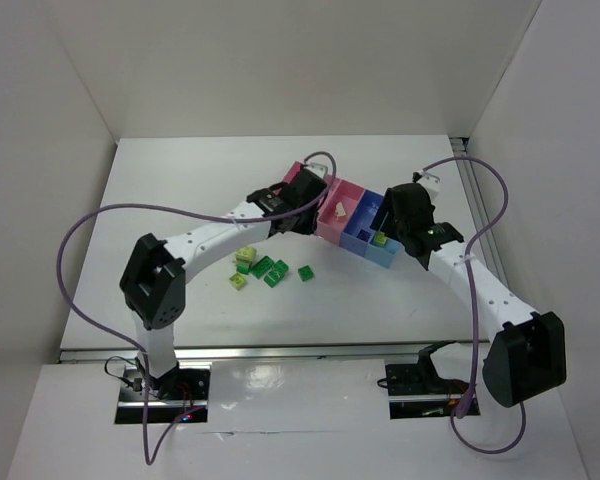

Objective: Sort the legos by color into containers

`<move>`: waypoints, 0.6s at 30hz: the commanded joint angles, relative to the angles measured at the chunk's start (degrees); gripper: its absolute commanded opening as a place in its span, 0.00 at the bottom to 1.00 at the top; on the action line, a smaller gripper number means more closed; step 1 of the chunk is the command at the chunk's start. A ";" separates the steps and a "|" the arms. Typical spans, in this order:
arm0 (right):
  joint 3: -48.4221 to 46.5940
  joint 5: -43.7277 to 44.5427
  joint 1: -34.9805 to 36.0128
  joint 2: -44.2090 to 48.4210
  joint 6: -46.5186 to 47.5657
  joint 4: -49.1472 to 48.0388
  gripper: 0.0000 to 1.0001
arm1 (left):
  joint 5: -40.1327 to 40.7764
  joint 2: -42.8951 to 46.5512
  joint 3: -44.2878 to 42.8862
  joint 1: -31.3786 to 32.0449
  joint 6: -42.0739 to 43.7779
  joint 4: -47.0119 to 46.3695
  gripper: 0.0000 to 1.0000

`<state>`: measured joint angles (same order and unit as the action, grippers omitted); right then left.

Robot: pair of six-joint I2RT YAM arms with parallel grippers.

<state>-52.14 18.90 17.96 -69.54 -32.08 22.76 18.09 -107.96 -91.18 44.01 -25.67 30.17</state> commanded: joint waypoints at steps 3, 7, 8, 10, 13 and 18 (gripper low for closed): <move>0.20 0.62 -0.29 0.72 0.08 -1.49 0.74 | 0.46 -1.26 -8.30 -4.18 0.35 1.55 0.20; 0.20 0.00 -0.29 0.72 0.08 -0.97 0.74 | 3.27 -10.65 -19.44 -6.56 0.36 2.61 0.23; -0.33 0.00 -0.29 1.33 0.08 -0.97 0.74 | 3.27 -12.78 -21.57 -6.57 0.36 2.61 0.29; -0.33 0.00 -0.29 1.86 0.08 -0.35 0.74 | 3.27 -16.39 -25.70 -7.27 0.36 2.61 0.53; -0.33 0.00 -0.29 3.00 0.61 0.87 0.74 | 4.50 -20.09 -32.91 -7.27 0.36 6.82 0.90; 2.56 -0.53 -0.29 3.00 0.61 0.26 0.74 | 4.50 -10.27 -18.89 -5.96 -3.77 6.22 0.81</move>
<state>-51.37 18.22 17.96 -68.16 -31.86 23.14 21.39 -126.82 -114.72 36.58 -27.27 35.16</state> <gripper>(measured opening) 0.737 0.821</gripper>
